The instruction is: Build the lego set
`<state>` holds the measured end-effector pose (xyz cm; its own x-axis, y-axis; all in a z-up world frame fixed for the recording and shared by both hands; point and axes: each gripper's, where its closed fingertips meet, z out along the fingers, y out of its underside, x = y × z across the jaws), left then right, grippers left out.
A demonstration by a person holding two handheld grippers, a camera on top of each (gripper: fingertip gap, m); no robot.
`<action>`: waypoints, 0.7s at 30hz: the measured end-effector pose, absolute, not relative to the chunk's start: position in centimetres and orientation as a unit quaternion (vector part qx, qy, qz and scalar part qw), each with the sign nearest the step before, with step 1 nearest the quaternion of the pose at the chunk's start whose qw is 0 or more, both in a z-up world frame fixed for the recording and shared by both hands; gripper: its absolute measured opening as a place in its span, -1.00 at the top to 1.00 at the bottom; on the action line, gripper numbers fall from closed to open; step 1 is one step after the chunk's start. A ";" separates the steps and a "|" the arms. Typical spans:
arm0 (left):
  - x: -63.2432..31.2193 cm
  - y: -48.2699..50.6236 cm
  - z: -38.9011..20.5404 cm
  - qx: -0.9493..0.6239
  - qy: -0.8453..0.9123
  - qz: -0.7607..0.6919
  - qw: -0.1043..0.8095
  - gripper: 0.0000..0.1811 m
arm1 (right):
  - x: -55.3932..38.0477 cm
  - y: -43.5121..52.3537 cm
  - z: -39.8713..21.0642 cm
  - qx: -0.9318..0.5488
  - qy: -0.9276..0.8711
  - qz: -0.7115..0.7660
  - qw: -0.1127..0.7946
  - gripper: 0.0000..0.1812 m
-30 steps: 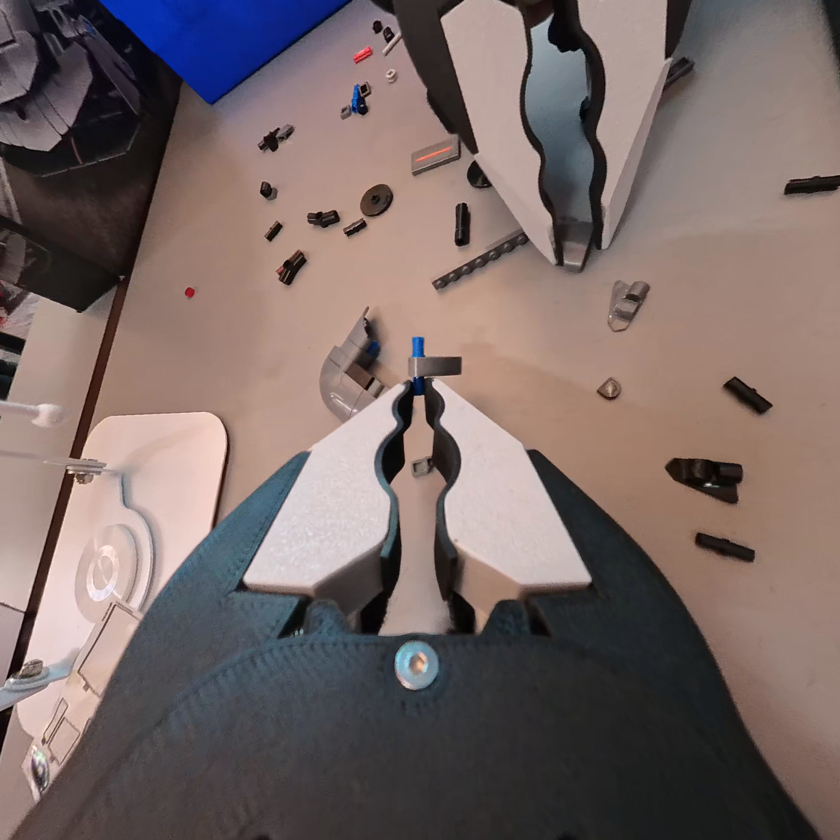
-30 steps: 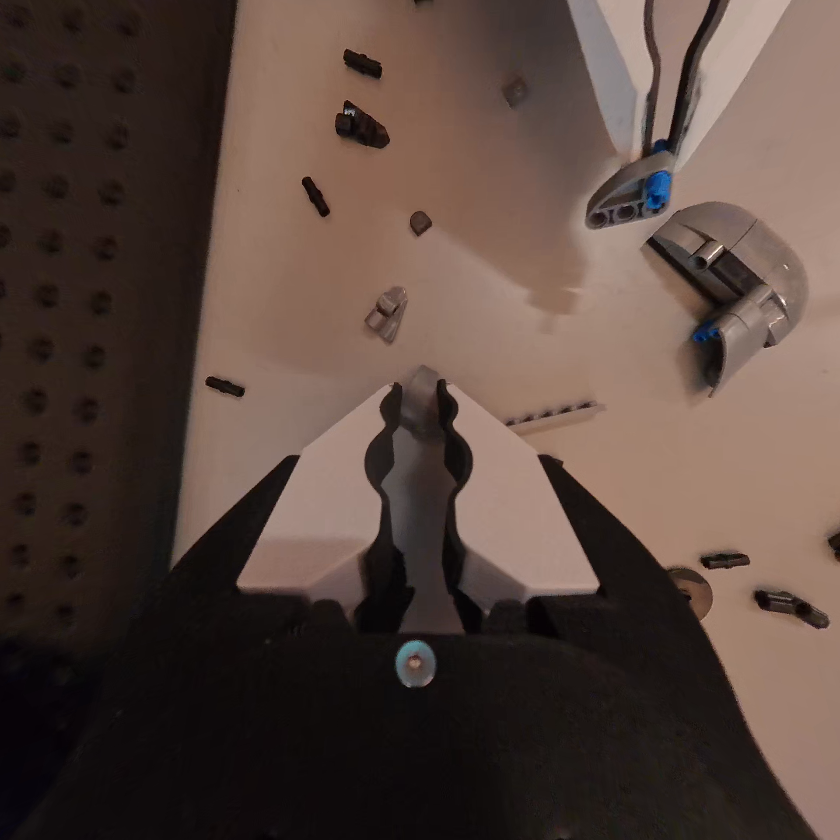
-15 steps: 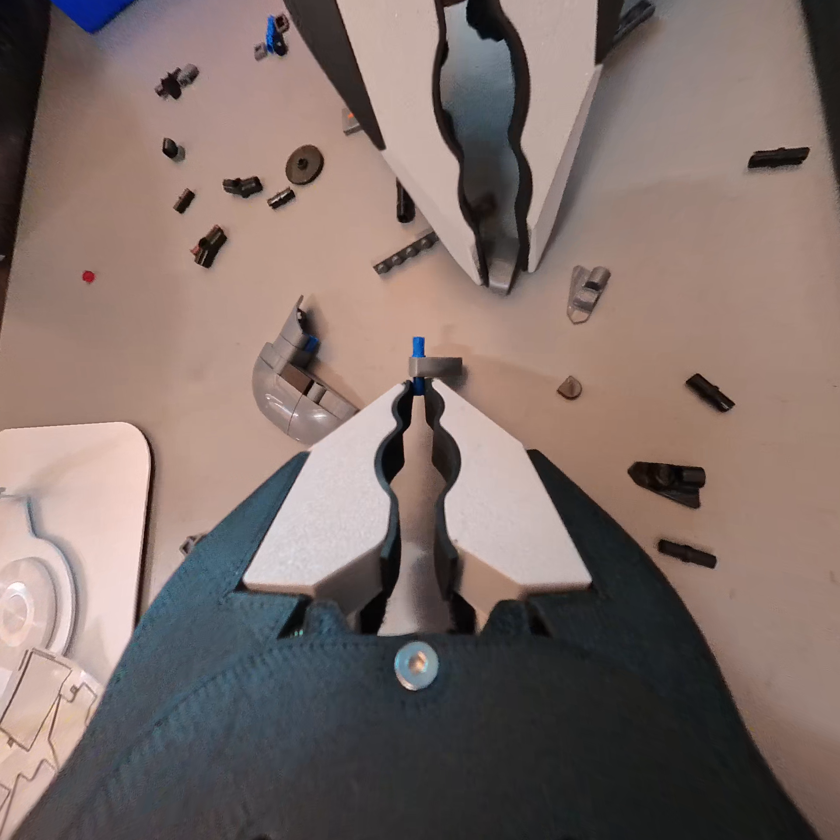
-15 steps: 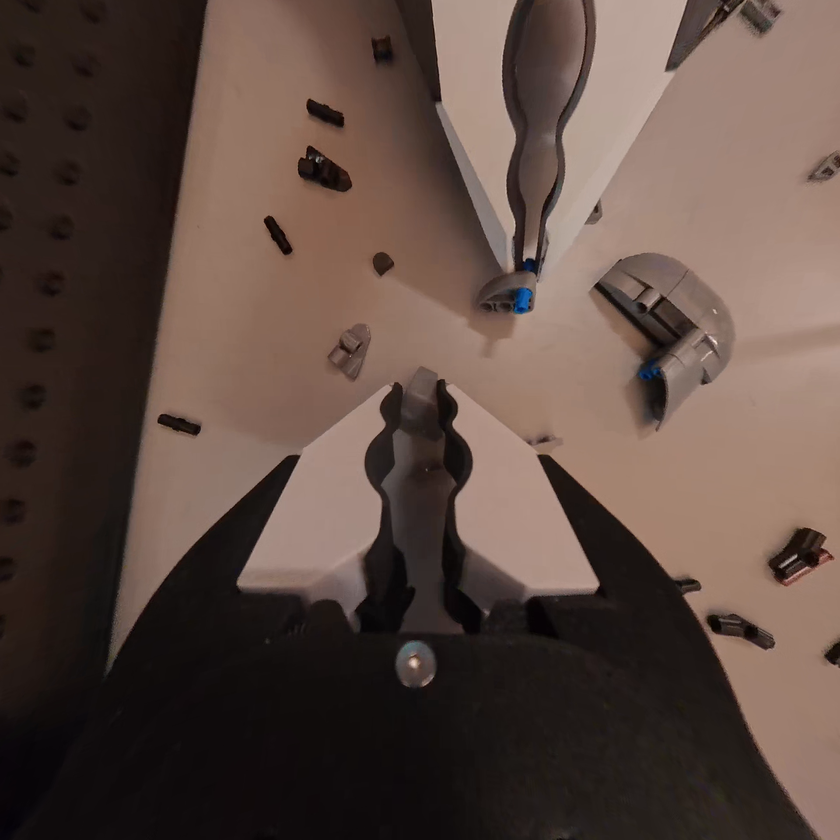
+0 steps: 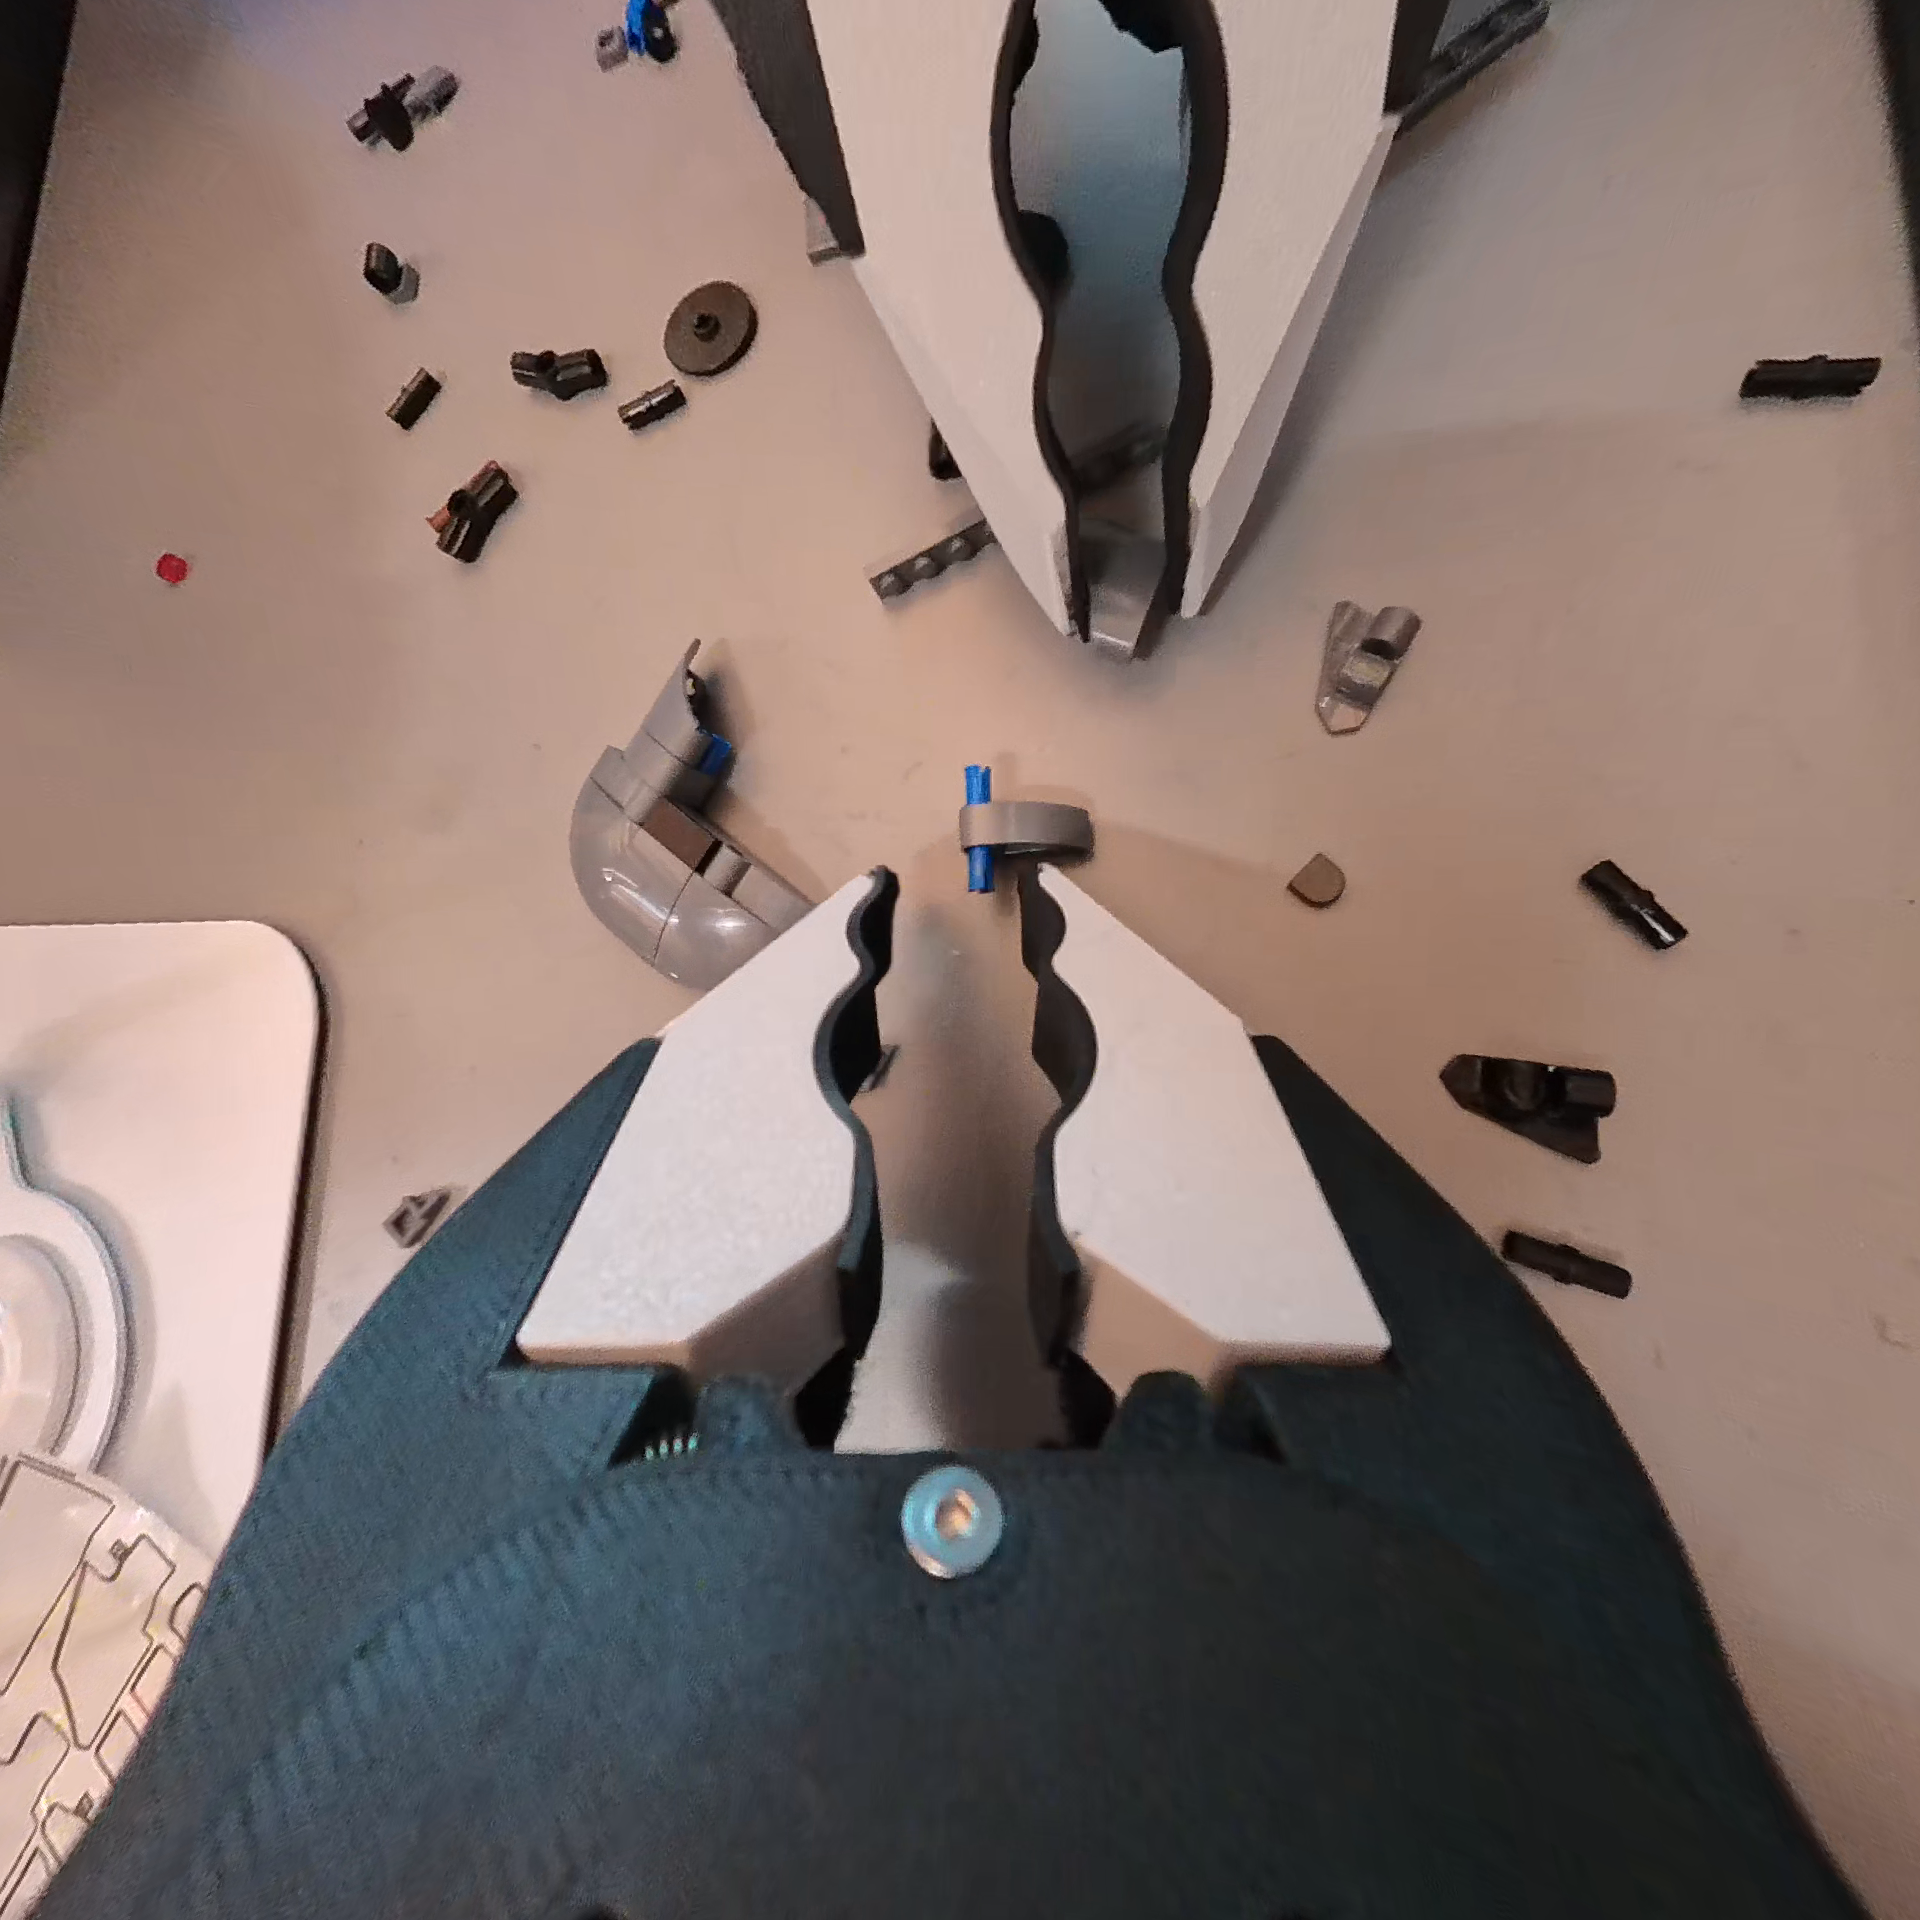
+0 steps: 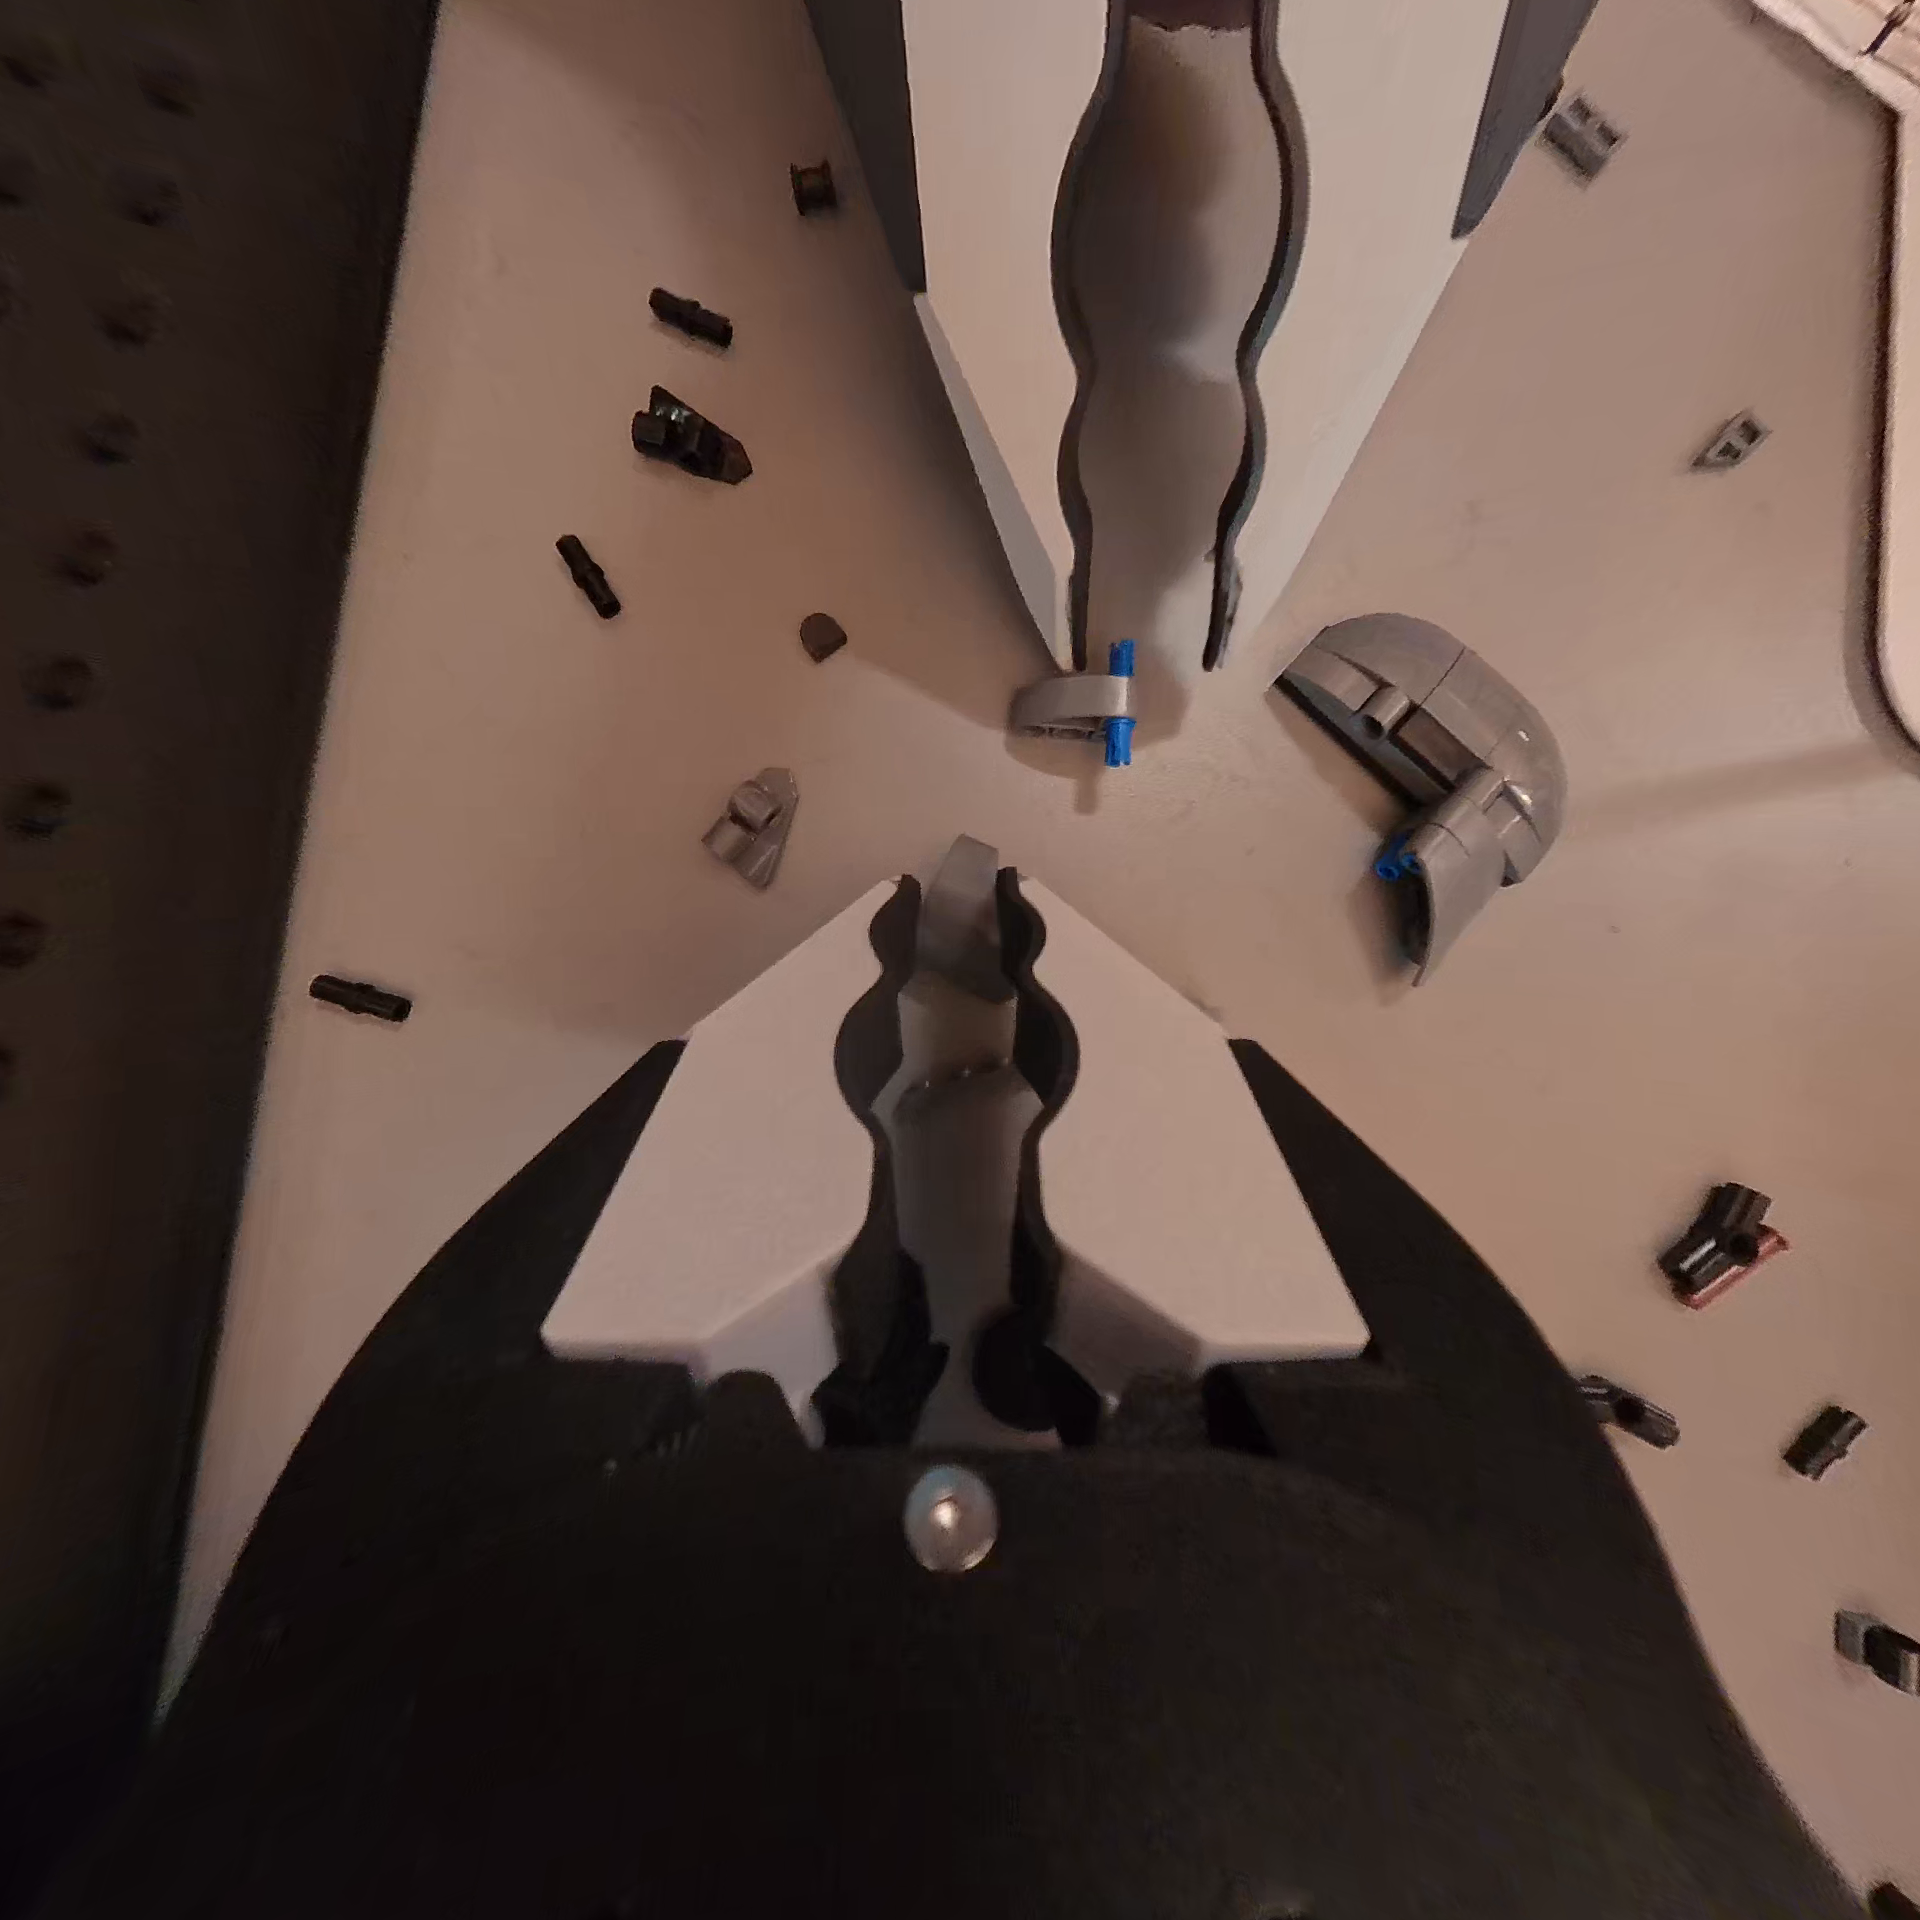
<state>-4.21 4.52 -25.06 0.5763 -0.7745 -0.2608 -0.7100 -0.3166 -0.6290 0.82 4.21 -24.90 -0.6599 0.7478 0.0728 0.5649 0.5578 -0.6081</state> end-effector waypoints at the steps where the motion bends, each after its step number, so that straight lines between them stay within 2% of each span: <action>1: -4.2 4.5 -24.9 -0.809 0.458 -0.045 0.366 0.74 | 0.7 4.3 -24.7 -0.377 -0.866 0.280 0.171 0.85; 9: -3.0 4.7 -23.3 -0.798 0.445 -0.073 0.400 0.73 | -0.6 5.0 -22.7 -0.354 -0.859 0.271 0.252 0.85; 21: -1.6 5.1 -21.2 -0.792 0.401 -0.138 0.439 0.77 | -1.7 4.4 -20.6 -0.314 -0.850 0.277 0.320 0.85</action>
